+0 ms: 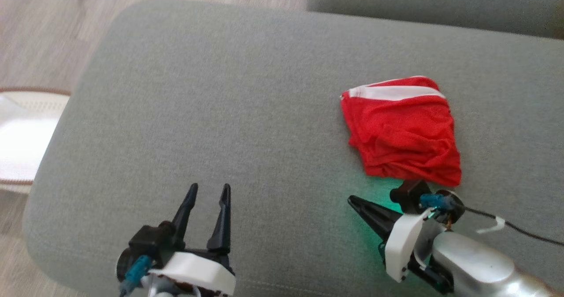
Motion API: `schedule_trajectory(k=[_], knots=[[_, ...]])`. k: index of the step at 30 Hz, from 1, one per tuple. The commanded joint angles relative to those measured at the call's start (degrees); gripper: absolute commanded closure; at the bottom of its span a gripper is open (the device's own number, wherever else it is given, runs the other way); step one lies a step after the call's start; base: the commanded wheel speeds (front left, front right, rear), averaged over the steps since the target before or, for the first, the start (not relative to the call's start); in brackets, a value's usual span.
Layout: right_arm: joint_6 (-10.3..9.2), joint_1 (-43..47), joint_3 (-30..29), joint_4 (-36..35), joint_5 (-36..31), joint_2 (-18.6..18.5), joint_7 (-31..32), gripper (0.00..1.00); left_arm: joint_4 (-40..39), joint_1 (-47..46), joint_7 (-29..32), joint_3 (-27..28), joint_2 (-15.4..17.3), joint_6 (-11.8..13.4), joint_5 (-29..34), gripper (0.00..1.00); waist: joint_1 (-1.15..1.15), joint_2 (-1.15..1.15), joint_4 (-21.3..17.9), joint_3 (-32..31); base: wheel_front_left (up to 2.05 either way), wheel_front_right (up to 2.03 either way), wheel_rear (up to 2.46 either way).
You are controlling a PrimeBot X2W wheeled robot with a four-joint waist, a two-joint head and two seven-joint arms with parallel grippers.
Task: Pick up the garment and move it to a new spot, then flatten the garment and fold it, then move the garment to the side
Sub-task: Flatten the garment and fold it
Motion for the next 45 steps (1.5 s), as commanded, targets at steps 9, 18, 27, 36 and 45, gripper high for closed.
schedule_trajectory(k=[9, 18, 27, 36, 45], knots=[[0.39, 8.0, -12.0, -1.4, -3.2, 1.1, -7.3, 1.00, -1.6, 3.1, -0.7, 5.3, -0.2, 0.0, 1.5, 0.00, 0.00, 0.00, -4.2, -6.8, 0.00, 0.00, 0.00], [0.39, 18.5, -32.8, -8.7, -11.5, 2.2, -7.8, 1.00, -2.5, 4.9, -0.7, 7.6, -0.2, -0.4, 2.2, 0.00, 0.00, 0.00, -6.6, -7.7, 0.00, 0.00, 0.00], [0.39, 15.9, -39.8, -11.9, -17.0, 3.2, -5.5, 1.00, -2.6, 3.4, -0.7, 6.4, -0.2, -1.2, 2.6, 0.00, 0.00, 0.00, -6.2, -4.4, 0.00, 0.00, 0.00], [0.39, 2.3, -39.2, -6.7, -17.1, 1.9, 0.5, 1.00, -2.3, -1.3, -0.7, 3.7, -0.2, -1.8, 2.0, 0.00, 0.00, 0.00, -2.6, 2.4, 0.00, 0.00, 0.00], [0.39, -5.7, -32.1, 4.2, -12.9, 0.5, 3.9, 1.00, -1.7, -3.8, -0.7, 1.7, -0.2, -0.7, 0.2, 0.00, 0.00, 0.00, 1.2, 5.4, 0.00, 0.00, 0.00]])
